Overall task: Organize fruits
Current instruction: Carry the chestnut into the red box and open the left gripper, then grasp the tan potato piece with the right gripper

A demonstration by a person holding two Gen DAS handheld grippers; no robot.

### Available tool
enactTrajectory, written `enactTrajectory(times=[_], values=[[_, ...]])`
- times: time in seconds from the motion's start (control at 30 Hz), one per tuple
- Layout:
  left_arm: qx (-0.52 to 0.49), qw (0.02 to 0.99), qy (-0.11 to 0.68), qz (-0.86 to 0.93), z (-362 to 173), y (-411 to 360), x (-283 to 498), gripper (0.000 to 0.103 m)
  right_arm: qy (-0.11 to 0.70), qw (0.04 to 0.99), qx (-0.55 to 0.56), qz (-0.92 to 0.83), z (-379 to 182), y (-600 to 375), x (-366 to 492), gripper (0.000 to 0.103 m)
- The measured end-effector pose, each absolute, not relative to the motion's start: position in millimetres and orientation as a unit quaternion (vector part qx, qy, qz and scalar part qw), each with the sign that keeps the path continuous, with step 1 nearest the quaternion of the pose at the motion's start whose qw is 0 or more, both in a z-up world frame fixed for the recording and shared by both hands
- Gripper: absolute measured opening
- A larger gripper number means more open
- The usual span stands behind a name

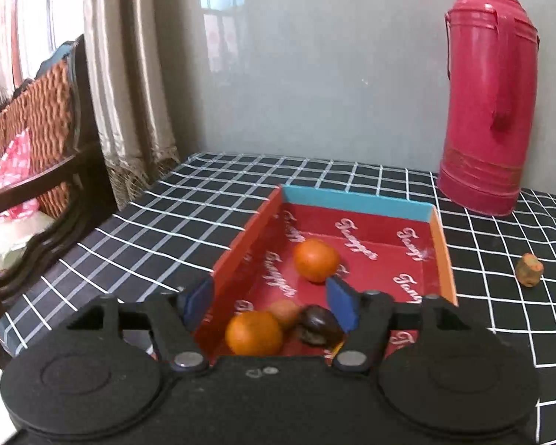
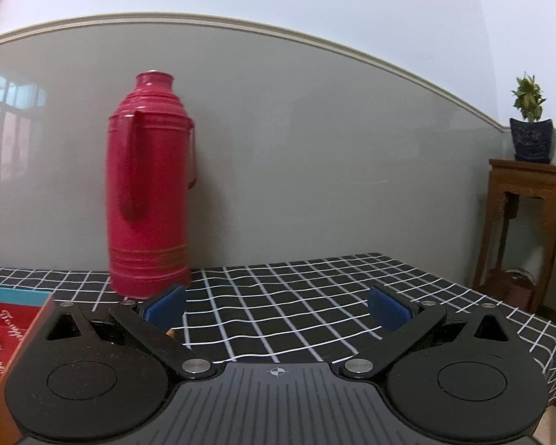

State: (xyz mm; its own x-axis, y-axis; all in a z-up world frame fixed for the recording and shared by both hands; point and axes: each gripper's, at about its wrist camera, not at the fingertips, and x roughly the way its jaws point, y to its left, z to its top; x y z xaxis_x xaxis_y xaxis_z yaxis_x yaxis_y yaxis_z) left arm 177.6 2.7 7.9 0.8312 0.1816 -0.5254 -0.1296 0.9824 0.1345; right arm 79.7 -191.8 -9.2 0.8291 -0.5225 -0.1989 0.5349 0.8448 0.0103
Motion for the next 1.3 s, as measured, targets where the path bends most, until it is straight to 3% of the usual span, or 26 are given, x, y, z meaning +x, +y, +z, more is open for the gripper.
enactTrajectory(times=[0.7,0.97,1.27,1.3], values=[[0.013,0.952,0.285,0.114,20,59,164,0.077,0.138,0.966,0.017,-0.218,-26,-181,119,0.103],[0.014,0.954,0.274,0.124,25,68,161,0.082,0.244,0.959,0.041,-0.138,-43,-197,176,0.103],[0.021,0.953,0.274,0.126,23,70,162,0.083,0.282,0.949,0.088,-0.111,-54,-219,239,0.102],[0.021,0.953,0.274,0.126,23,71,162,0.083,0.284,0.948,0.088,-0.112,-55,-219,243,0.096]])
